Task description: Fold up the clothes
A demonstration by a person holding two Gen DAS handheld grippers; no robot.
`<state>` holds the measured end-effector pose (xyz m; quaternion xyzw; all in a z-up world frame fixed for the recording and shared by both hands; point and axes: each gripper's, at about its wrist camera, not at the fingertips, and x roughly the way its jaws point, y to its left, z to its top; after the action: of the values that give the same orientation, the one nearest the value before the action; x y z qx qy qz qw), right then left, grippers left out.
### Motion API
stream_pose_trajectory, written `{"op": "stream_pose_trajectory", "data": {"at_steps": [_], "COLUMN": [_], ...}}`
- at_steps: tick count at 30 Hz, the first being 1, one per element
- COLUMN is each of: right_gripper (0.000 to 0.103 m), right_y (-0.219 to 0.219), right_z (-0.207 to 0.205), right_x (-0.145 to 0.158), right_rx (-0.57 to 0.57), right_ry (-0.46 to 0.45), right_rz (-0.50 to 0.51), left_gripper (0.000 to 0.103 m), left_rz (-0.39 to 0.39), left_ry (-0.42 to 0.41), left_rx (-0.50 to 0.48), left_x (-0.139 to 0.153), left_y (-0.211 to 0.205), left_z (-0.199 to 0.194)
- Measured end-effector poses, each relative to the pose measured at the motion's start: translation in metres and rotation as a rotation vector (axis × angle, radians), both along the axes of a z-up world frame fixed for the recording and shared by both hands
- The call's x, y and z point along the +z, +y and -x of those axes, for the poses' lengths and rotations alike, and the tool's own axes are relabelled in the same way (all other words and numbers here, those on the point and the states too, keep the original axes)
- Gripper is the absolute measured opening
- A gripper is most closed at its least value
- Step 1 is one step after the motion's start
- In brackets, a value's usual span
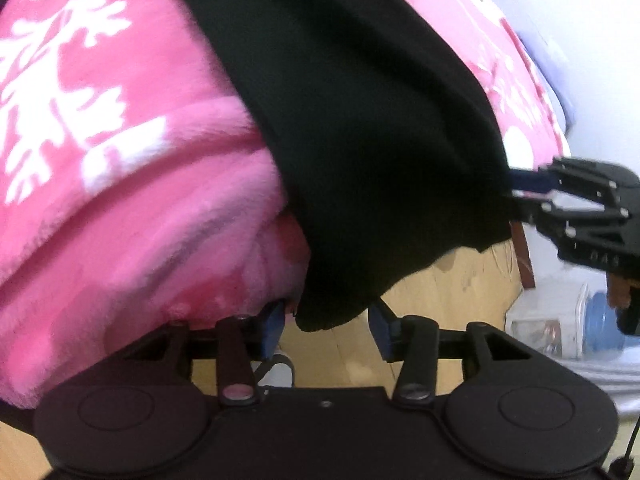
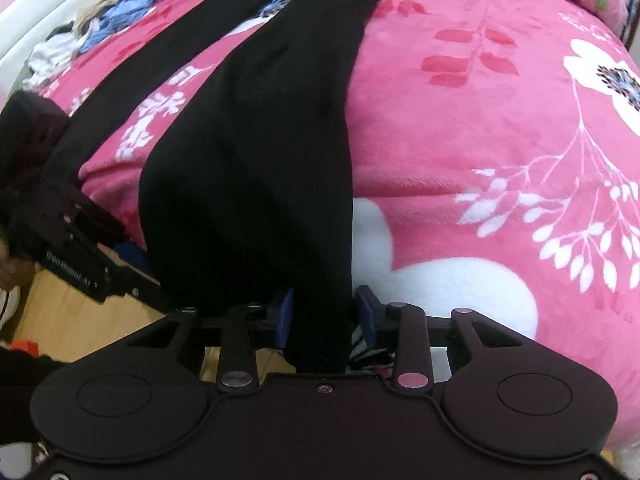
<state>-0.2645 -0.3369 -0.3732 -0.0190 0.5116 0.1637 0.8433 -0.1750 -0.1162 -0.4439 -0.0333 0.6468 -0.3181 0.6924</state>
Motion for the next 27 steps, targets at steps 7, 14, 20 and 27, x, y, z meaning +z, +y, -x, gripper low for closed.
{"op": "stream_pose_trajectory", "data": {"at_steps": [7,14,20,27], "right_gripper": [0.003,0.002,0.002,0.002], "right_y": [0.001,-0.016,-0.038,-0.041], "right_z": [-0.002,0.009,0.012,0.007], "right_x": [0.008,0.061,0.096,0.052], "right_rx": [0.022,-0.022,-0.093,-0.123], "right_ry": [0.031,0.057,0.073,0.168], "right_rz": [-0.002,-0.170,-0.321,-0.279], "left_gripper": [0.005,0.004,0.004,0.004], "left_rz": [0.021,0.139,0.220,0.124], "left_ry": [0.012,0.041,0.067,0.099], "left_rx": [0.042,0.064,0.116,0.054], "left_x": [0.004,0.065,0.094,0.053], "left_y": [0.003,0.028,0.051,0.031], "left_z": [0.011,0.022,0.022,0.029]}}
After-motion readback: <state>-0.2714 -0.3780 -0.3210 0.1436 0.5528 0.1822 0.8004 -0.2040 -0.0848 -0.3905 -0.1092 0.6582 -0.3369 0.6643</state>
